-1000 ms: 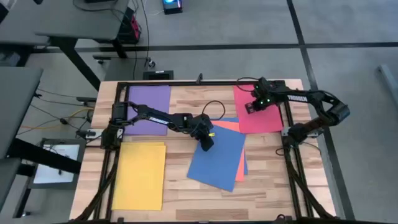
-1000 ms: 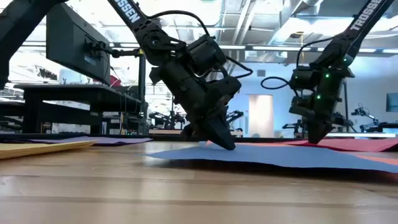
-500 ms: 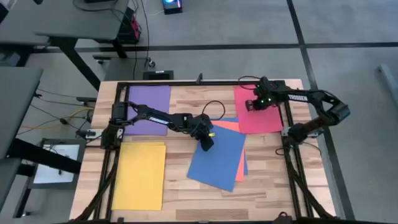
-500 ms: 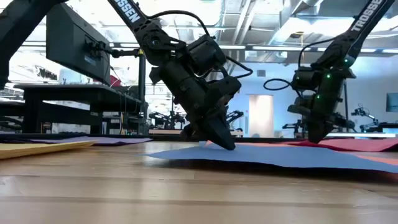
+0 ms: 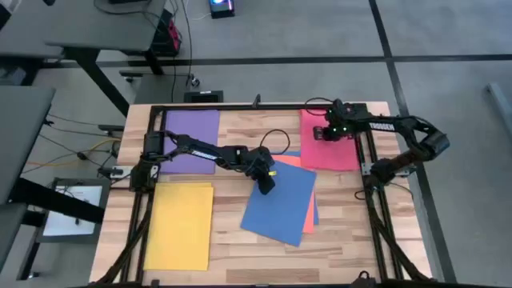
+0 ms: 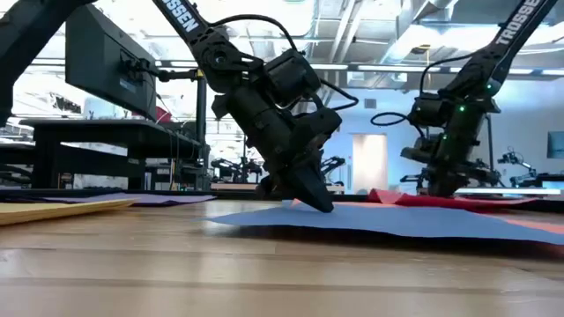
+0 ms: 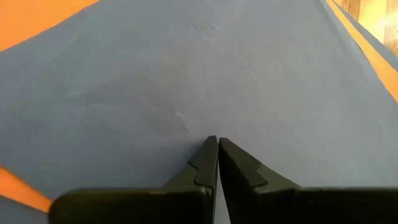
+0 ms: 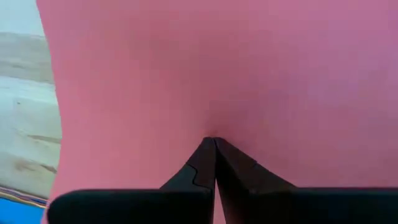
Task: Organize paper
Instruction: Move the pink paper to the top right of the table
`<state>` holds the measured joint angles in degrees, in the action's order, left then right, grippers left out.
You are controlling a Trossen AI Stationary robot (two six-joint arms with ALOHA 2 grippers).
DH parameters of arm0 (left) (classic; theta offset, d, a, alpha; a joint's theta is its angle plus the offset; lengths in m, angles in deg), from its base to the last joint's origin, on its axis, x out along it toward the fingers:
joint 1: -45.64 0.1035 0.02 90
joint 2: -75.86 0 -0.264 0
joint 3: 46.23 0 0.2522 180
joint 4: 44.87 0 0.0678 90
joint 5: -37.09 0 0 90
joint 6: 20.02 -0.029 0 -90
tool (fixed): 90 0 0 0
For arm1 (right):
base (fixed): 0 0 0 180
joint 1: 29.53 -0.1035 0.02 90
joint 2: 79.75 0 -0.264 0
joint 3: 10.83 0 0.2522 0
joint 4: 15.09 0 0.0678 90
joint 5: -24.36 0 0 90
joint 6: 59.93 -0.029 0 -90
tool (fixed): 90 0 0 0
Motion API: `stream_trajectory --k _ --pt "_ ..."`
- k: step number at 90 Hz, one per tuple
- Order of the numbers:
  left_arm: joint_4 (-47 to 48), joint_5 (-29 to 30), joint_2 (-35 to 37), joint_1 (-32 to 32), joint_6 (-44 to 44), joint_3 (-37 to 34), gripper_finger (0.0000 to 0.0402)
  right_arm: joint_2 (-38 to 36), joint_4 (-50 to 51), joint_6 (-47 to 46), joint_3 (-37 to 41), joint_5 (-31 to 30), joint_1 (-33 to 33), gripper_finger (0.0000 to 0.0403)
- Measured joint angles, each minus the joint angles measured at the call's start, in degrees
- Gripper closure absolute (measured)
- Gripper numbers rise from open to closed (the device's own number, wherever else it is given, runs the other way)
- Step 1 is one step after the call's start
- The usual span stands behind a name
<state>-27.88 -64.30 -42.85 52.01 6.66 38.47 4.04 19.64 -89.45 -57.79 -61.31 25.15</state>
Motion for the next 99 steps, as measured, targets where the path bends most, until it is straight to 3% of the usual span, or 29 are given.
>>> stream_trajectory --k 36,99 --pt "-0.1 -0.2 0.0 -0.8 0.1 0.0 0.0402 -0.2 3.0 0.2 -0.1 -0.6 -4.0 0.0403" --pt "0.0 -0.1 0.0 -0.7 0.0 0.0 0.0402 -3.5 2.6 5.8 0.2 -3.4 -1.0 0.0403"
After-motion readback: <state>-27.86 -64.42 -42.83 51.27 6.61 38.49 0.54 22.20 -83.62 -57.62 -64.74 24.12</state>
